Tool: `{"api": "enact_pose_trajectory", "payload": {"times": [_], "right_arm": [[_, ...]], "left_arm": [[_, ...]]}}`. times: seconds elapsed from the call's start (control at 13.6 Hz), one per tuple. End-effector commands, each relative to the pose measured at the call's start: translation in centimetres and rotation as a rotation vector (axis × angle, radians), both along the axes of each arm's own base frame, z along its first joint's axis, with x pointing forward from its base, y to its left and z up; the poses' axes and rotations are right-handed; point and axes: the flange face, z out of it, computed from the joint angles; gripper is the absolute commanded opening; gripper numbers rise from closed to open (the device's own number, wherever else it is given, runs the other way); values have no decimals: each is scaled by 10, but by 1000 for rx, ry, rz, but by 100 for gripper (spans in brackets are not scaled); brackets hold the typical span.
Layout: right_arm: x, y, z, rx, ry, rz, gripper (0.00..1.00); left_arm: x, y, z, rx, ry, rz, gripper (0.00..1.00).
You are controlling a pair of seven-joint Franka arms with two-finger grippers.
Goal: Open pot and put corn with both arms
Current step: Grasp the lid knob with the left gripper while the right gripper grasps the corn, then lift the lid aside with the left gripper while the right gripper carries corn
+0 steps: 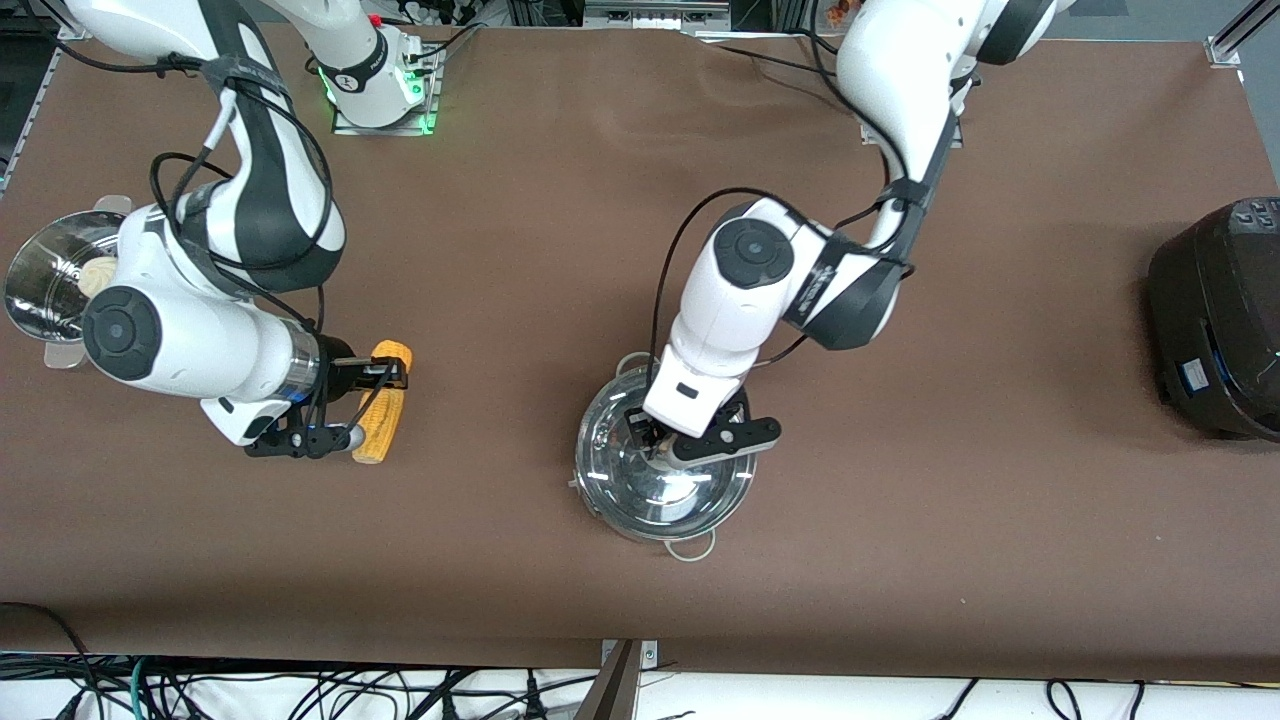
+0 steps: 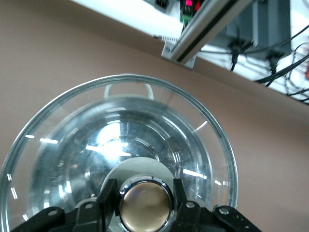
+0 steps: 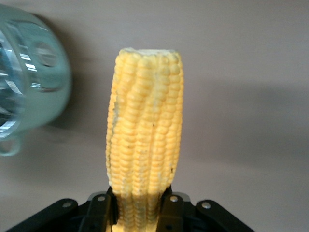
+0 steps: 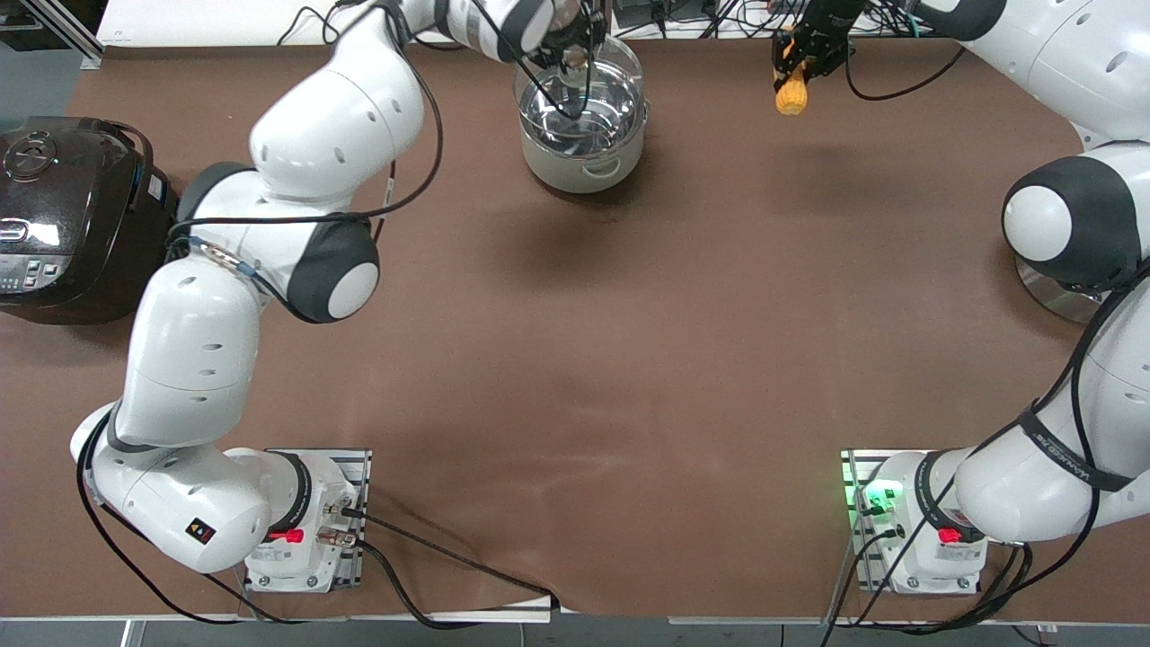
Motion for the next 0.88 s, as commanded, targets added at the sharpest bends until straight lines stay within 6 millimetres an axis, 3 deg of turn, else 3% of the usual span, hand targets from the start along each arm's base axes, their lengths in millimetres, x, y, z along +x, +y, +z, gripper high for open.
{"api": "enact_pose_trajectory", "payload": {"times": [0.0,0.07,0.22,0.37,0.52,0.66,0.81], "right_arm": [[2,19,20,106,30,-119,0],[2,31,25,118,27,-148,0],[-5,80,26,132,3,-188,0],[-9,127,19,152,-42,-256,0],[-10,176,9,228,-100,-332,0],[-12,217,-13,300,-149,-395,0],[-19,253,-33,369,-170,-415,0]], "left_arm": [[-7,61,63,-33,50,-62,0],[-13,88,67,-13,79,-99,0],[-31,144,67,29,147,-172,0],[-46,204,54,74,193,-309,0],[-59,266,34,95,220,-400,0],[-65,315,9,104,235,-454,0],[-70,348,-25,101,194,-515,0]]}}
